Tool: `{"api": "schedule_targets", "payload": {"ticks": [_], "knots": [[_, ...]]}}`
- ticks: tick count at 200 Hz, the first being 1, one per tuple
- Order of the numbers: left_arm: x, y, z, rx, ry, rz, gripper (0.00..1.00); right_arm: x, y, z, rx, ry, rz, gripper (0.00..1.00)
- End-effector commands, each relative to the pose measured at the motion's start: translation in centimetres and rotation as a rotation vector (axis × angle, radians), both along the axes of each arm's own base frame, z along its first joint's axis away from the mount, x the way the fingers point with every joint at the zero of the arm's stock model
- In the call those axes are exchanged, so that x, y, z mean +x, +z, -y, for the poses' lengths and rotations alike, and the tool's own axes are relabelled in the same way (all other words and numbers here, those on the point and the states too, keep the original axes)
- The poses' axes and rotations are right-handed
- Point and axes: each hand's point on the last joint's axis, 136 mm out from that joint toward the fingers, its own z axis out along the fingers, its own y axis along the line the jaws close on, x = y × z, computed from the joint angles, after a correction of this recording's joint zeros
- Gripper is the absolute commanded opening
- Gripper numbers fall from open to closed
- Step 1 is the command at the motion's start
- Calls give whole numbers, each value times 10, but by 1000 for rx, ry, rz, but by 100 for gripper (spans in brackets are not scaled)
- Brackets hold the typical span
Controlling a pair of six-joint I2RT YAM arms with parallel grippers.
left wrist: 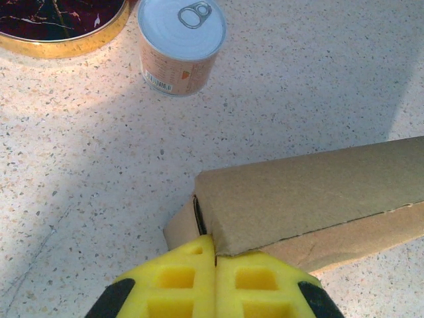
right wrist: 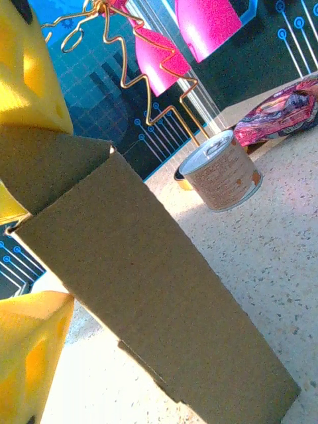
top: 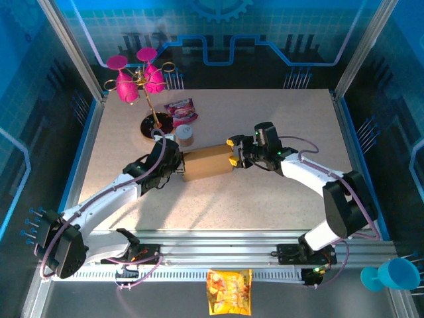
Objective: Fold the paper box
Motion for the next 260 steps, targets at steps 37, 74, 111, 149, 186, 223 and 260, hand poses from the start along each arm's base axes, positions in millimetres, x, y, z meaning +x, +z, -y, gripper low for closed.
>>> {"api": "schedule_targets", "payload": {"ticks": [37, 74, 111, 149, 186, 223, 260], "knots": [[-49, -34, -2, 42, -89, -216, 34, -6, -21, 4, -6, 6, -33, 51], [-58, 8, 26, -197, -136, -189, 55, -5, -30, 4, -12, 9, -45, 49], [-55, 33, 29, -549, 27, -290, 59, -3, -34, 4, -16, 8, -48, 47], [-37, 33, 13, -860, 322, -368, 64, -4, -37, 5, -20, 10, -52, 45], [-18, 32, 10, -1099, 584, -421, 67, -3, -37, 6, -19, 10, -49, 45], [-13, 20, 7, -1245, 783, -459, 67, -3, -36, 6, -17, 13, -45, 45], [-1, 6, 11, -1307, 850, -467, 66, -3, -37, 6, -16, 11, -43, 45]]}}
